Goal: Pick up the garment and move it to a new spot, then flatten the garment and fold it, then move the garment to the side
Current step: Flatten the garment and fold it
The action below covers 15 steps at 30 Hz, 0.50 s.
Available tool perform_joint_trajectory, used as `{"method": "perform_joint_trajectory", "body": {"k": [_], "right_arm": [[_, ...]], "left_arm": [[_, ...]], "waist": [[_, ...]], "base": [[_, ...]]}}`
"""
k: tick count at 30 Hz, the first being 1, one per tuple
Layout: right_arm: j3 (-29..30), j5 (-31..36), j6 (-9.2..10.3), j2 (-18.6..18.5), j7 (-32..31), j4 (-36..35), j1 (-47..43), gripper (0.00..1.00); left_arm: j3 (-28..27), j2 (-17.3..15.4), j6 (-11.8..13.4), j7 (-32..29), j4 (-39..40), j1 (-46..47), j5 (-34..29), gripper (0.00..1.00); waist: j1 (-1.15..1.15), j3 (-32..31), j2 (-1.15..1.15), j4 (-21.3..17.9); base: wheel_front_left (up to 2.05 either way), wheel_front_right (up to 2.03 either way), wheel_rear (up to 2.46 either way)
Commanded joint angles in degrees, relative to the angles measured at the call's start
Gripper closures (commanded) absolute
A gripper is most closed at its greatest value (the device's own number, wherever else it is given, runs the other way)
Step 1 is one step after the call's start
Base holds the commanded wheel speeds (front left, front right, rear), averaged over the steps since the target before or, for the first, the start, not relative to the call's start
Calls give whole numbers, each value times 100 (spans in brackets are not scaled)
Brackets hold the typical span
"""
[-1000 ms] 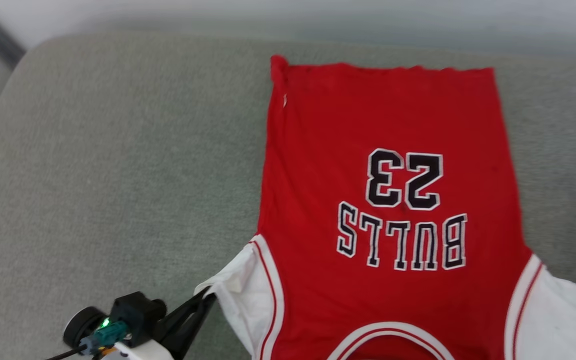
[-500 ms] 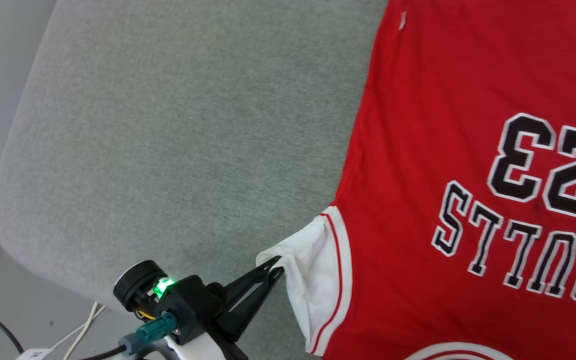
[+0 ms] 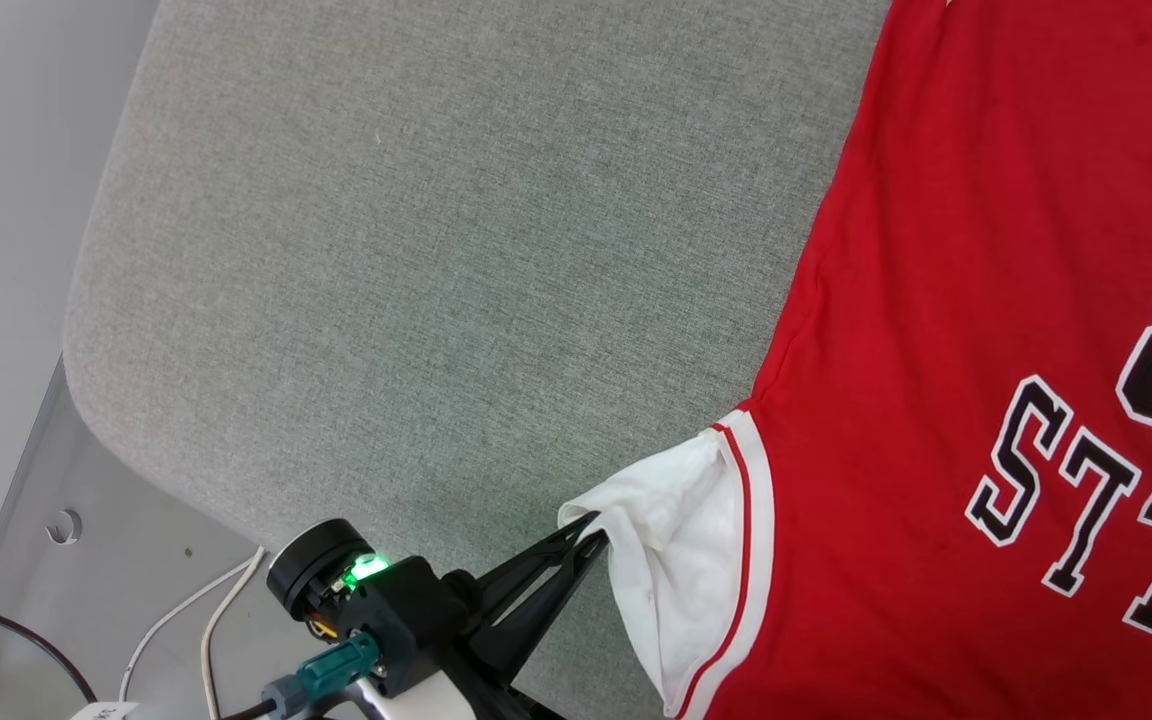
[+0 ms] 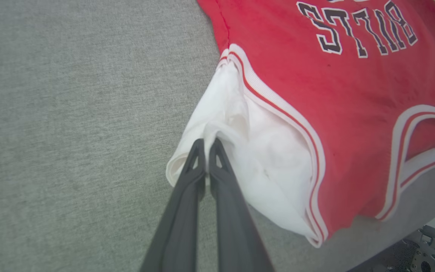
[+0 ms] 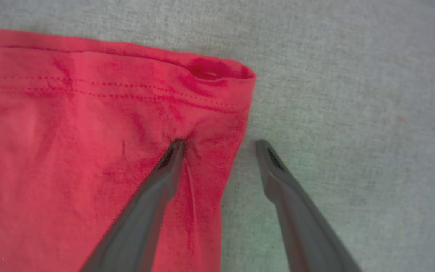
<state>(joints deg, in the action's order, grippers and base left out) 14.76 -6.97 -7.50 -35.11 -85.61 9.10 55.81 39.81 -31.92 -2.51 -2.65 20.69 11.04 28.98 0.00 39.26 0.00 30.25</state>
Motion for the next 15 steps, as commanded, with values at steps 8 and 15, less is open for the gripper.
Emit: {"method": "perform_joint_trajectory", "body": {"k": [8,15], "right_arm": [[-12,-67,2,30,-133,326,-745,100],[-122,-312,2,70,224,406,-1078,100]], "left_arm": [[-22,17,-16,81,-147,112,16,100],[-96,-113,104,43,-225,85,-76,100]], "waist": [[0,-81,0,-60],[0,-571,0,-403]], "base": [[0,0,0],[0,0,0]]}}
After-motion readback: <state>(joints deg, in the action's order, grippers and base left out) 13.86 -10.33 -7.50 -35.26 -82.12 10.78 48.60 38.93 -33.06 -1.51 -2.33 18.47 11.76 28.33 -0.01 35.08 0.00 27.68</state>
